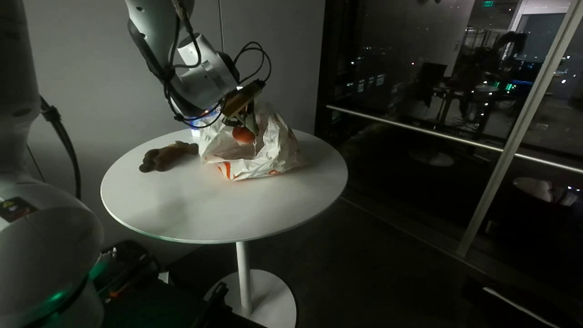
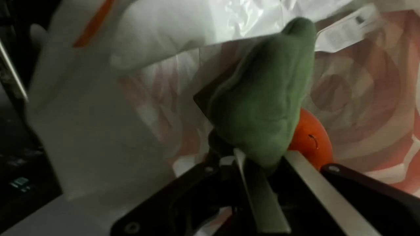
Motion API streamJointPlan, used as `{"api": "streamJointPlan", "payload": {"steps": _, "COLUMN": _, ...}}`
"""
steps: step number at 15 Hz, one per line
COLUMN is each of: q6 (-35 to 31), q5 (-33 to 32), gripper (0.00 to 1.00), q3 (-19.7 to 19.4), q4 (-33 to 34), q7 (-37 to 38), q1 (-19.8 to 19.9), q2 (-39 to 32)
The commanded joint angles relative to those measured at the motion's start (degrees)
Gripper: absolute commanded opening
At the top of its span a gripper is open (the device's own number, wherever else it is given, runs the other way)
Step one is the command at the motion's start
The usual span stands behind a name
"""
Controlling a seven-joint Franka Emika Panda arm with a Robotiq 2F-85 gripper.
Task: Put the duster, the turnip plushie and the moose toy in the plastic
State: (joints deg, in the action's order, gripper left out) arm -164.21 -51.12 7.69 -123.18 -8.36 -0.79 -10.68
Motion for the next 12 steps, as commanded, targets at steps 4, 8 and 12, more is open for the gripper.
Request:
{"api": "streamJointPlan", "payload": {"steps": 4, "q6": 4.67, "q5": 25.88, "gripper": 0.69, "q3": 13.34, "q4": -3.69, "q7": -21.86, "q1": 4.75, "q2": 1.75}}
{"api": "streamJointPlan", "payload": {"steps": 8, "q6": 17.59, "q5": 33.27, "gripper": 0.98, "q3": 12.3, "q4": -5.36, "q7": -20.96, "q1": -1.49, "q2": 9.15}}
{"api": "streamJointPlan", "payload": {"steps": 12, "q6": 31.14, "q5": 34.55, "gripper": 1.0, "q3": 10.57, "q4": -4.85, "q7": -19.49, "q1": -6.6, "q2": 15.07}}
